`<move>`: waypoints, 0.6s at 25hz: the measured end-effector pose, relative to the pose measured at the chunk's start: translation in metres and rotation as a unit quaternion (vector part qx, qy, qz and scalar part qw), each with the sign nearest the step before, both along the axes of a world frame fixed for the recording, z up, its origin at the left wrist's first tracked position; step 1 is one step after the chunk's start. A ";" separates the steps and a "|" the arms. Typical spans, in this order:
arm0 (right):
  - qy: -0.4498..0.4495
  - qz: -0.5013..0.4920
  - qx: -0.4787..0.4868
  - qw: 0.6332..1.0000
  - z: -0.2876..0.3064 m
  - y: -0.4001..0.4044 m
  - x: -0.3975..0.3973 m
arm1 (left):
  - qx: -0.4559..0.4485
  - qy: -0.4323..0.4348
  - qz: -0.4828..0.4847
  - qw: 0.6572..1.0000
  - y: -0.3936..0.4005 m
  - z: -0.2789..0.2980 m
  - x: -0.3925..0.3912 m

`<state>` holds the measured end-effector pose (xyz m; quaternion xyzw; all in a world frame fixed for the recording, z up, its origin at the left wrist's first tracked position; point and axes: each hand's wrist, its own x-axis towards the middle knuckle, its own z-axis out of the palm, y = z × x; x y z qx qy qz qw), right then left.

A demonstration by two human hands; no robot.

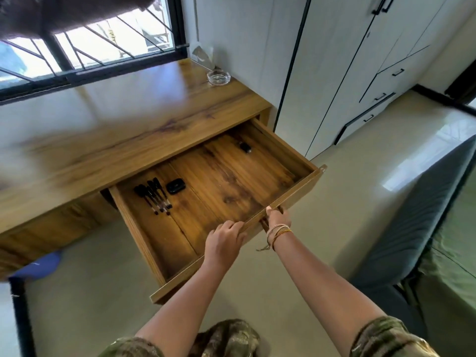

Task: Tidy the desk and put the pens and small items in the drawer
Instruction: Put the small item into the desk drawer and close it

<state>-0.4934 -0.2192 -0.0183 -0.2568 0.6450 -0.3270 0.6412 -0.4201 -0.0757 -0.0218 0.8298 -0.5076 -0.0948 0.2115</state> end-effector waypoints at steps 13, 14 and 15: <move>-0.029 -0.001 0.010 1.000 -0.007 -0.026 0.096 | 0.044 -0.095 0.061 0.993 -0.035 0.020 0.089; -0.026 -0.001 0.010 1.000 -0.018 -0.032 0.108 | 0.042 -0.097 0.062 0.992 -0.038 0.020 0.099; -0.021 0.001 0.011 1.000 -0.029 -0.038 0.120 | 0.038 -0.097 0.062 0.993 -0.041 0.020 0.109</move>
